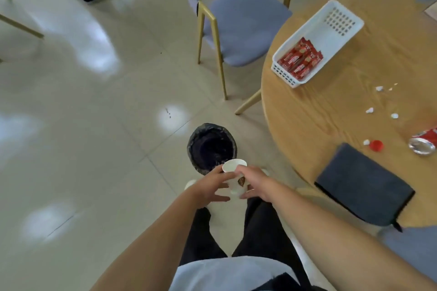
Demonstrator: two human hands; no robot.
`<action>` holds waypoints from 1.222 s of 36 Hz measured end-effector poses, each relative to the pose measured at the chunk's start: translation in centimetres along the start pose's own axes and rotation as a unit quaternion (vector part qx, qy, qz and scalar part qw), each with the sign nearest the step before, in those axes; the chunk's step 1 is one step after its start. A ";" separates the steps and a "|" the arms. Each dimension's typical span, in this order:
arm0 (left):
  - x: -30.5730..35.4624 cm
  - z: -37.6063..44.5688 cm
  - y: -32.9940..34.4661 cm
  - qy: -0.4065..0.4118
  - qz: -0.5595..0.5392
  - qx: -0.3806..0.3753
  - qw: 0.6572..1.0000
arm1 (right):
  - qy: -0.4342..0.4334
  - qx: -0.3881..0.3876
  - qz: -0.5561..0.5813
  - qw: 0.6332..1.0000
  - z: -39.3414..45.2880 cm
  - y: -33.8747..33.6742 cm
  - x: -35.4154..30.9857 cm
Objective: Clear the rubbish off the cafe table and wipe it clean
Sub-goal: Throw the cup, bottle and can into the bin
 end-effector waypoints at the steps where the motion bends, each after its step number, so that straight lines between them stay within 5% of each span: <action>1: -1.3 0.3 -1.4 -0.014 -0.026 0.010 1.000 | 0.007 0.008 0.002 1.000 0.6 1.4 0.9; 14: -6.1 8.9 -11.3 -0.007 -0.022 0.167 0.986 | -0.049 0.084 0.010 0.995 11.6 10.3 3.1; 28: -11.7 35.6 -18.0 0.001 -0.090 0.181 0.979 | -0.039 0.093 0.144 0.984 40.1 10.0 5.7; 35: -15.8 46.6 -20.8 -0.041 -0.078 0.179 0.980 | -0.030 0.133 0.129 0.982 47.5 9.0 7.5; 44: -13.0 37.1 -20.0 -0.054 -0.009 0.204 0.977 | -0.001 0.151 0.103 0.983 41.5 8.3 7.9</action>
Point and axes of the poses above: each hand's wrist, its own z-axis towards the middle knuckle, its own y-axis out of the palm, x = y × z, the point moved 8 cm from there along z, towards the middle knuckle, and after that the axes turned 2 degrees about x, right-handed, at the moved point
